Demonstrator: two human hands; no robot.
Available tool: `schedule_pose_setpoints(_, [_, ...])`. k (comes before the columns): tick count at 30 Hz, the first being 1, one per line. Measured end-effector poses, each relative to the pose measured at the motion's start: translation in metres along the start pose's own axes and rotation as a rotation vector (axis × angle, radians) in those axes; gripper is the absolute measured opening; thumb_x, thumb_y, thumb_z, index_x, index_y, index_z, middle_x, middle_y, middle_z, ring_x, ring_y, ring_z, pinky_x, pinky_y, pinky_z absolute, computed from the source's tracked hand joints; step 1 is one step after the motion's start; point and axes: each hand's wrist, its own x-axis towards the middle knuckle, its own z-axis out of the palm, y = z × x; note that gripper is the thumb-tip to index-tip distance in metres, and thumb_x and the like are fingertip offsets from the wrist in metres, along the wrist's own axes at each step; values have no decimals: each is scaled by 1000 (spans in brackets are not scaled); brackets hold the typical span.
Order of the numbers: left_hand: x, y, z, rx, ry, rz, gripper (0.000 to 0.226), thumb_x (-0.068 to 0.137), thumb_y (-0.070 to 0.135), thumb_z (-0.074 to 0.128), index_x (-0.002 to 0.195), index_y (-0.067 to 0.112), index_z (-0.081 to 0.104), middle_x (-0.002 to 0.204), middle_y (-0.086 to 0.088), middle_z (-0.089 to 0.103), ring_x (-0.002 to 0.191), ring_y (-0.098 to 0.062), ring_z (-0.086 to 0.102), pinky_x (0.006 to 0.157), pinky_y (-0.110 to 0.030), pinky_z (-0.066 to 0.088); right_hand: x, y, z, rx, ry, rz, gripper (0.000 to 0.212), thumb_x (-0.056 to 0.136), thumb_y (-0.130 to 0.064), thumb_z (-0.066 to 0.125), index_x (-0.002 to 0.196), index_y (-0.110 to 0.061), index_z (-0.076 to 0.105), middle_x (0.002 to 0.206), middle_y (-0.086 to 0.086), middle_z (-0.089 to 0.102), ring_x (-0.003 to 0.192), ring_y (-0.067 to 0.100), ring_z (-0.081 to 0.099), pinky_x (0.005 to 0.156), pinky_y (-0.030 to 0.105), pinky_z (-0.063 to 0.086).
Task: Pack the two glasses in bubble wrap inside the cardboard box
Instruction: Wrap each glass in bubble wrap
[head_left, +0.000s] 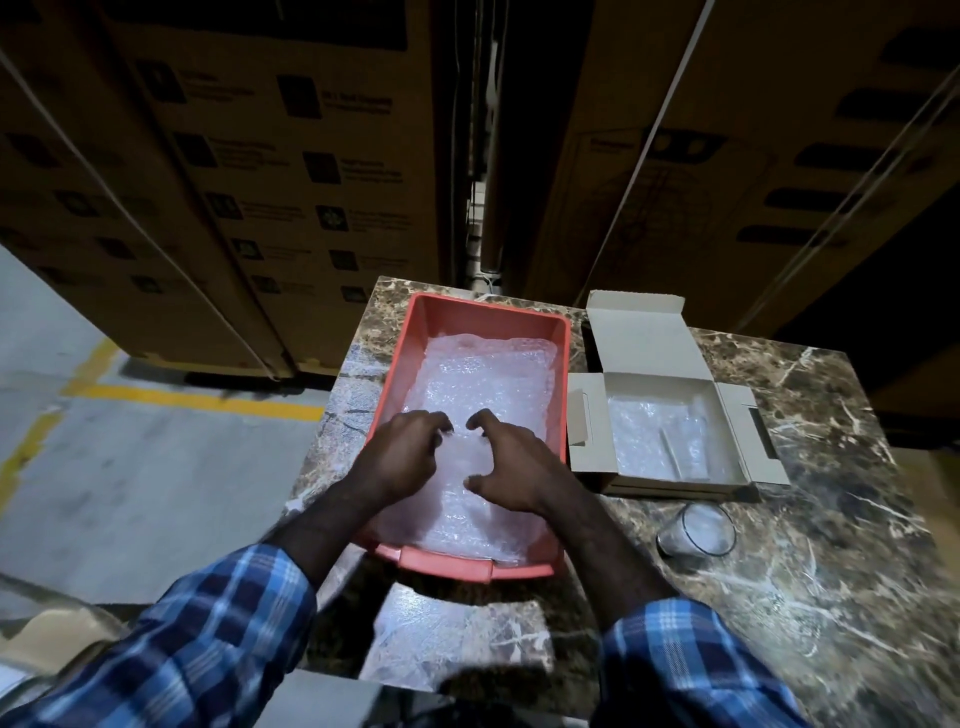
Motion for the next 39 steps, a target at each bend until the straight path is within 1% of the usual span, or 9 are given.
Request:
schedule_pose_setpoints(4, [3, 7, -12, -115, 73, -17, 27, 93, -2, 54, 111, 8, 71, 103, -10, 73, 96, -25, 67, 79, -32, 50, -9, 2, 3, -134, 83, -72, 80, 78, 4, 59, 146, -27, 33, 126, 9, 57, 109, 31, 53, 82, 45, 51])
schedule_pose_setpoints(8, [5, 17, -27, -201, 164, -30, 19, 97, 8, 60, 111, 10, 72, 102, -7, 74, 91, -22, 66, 75, -27, 45, -11, 6, -12, -154, 316, -110, 33, 86, -1, 54, 115, -15, 63, 94, 13, 69, 86, 35, 64, 64, 32, 39])
schedule_pose_setpoints(15, [19, 45, -66, -341, 340, -78, 16, 93, 27, 70, 106, 19, 73, 97, 5, 71, 90, -8, 64, 73, -18, 44, -23, 3, -72, 686, 440, -4, 19, 94, 0, 58, 97, -15, 71, 100, 3, 74, 94, 19, 70, 83, 40, 59])
schedule_pose_setpoints(18, [24, 67, -80, -368, 404, -53, 10, 92, 28, 71, 99, 21, 72, 82, 14, 66, 72, 11, 56, 61, -5, 36, -35, 5, -96, 956, 475, -14, 15, 94, 3, 58, 97, -6, 70, 100, 9, 76, 89, 13, 69, 75, 30, 55])
schedule_pose_setpoints(24, [22, 124, -80, -360, 484, 48, 9, 90, 35, 73, 91, 27, 73, 80, 23, 66, 71, 18, 56, 60, -3, 35, -75, 26, -131, 991, 684, -213, 41, 86, 11, 57, 68, -23, 71, 75, -5, 72, 80, 19, 66, 71, 27, 50])
schedule_pose_setpoints(28, [12, 182, -65, -389, 510, 129, 9, 90, 43, 71, 93, 34, 73, 88, 19, 71, 76, 10, 63, 67, -18, 49, -111, 59, -152, 950, 794, -296, 10, 81, -4, 58, 78, -3, 67, 80, 11, 66, 78, 19, 60, 73, 30, 49])
schedule_pose_setpoints(31, [1, 240, -47, -379, 554, 191, 8, 93, 28, 71, 98, 23, 74, 88, 17, 68, 78, 18, 60, 67, -8, 46, -148, 92, -170, 906, 849, -349, 12, 82, -3, 57, 74, -9, 63, 72, -4, 63, 70, 11, 57, 67, 23, 45])
schedule_pose_setpoints(34, [1, 287, -16, -453, 623, 239, 15, 92, 28, 72, 102, 17, 76, 97, 9, 73, 91, 3, 66, 79, -25, 54, -185, 131, -187, 822, 914, -376, 20, 81, -3, 58, 70, -20, 59, 66, -14, 58, 65, 6, 52, 64, 23, 41])
schedule_pose_setpoints(39, [5, 360, 47, -713, 533, 205, 12, 92, 26, 73, 103, 23, 75, 100, 7, 73, 99, -10, 68, 68, -40, 62, -241, 203, -197, 586, 1080, -317, 15, 83, -17, 59, 75, -31, 59, 73, -16, 57, 69, 14, 53, 63, 36, 41])
